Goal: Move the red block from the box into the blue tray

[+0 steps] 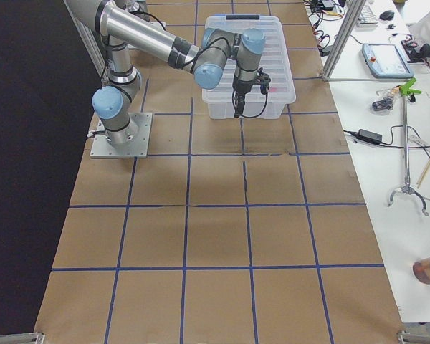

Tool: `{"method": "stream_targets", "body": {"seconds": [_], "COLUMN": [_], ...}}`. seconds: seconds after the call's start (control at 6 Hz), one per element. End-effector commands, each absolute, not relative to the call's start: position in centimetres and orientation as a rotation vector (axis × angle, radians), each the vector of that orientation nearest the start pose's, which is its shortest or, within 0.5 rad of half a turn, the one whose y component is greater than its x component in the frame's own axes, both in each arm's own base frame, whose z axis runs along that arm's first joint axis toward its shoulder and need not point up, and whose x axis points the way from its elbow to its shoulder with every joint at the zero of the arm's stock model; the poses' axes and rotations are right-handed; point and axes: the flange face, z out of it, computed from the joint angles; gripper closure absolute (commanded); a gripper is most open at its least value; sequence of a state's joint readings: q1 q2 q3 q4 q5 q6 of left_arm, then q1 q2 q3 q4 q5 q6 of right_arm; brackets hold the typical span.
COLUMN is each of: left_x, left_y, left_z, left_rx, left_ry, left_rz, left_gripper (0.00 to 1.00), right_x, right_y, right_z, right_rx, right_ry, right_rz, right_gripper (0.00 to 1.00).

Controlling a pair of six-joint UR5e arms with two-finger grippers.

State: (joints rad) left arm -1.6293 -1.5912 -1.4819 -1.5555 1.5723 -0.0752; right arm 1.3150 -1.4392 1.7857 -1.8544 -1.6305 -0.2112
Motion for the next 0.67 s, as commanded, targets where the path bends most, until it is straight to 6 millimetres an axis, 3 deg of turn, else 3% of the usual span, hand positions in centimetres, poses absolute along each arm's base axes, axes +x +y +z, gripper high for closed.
{"method": "stream_targets", "body": {"seconds": [0.0, 0.17, 0.5], "left_x": [-16.3, -16.3, -16.3], "left_y": [-49.9, -49.9, -49.9], "left_z": [52.3, 52.3, 52.3], "left_rx": [-0.027, -0.027, -0.027], "left_ry": [3.143, 3.143, 3.143], "left_rz": [-0.13, -0.13, -0.13], "left_gripper": [0.02, 0.02, 0.02], "right_x": [-3.3, -6.1, -8.3], "right_y": [-53.5, -53.3, -53.0], "right_z": [34.6, 34.6, 34.7], "right_rx": [0.044, 0.032, 0.027], "right_ry": [3.209, 3.203, 3.22], "right_rz": [0.086, 0.093, 0.102], "right_gripper": [0.0, 0.0, 0.0]}}
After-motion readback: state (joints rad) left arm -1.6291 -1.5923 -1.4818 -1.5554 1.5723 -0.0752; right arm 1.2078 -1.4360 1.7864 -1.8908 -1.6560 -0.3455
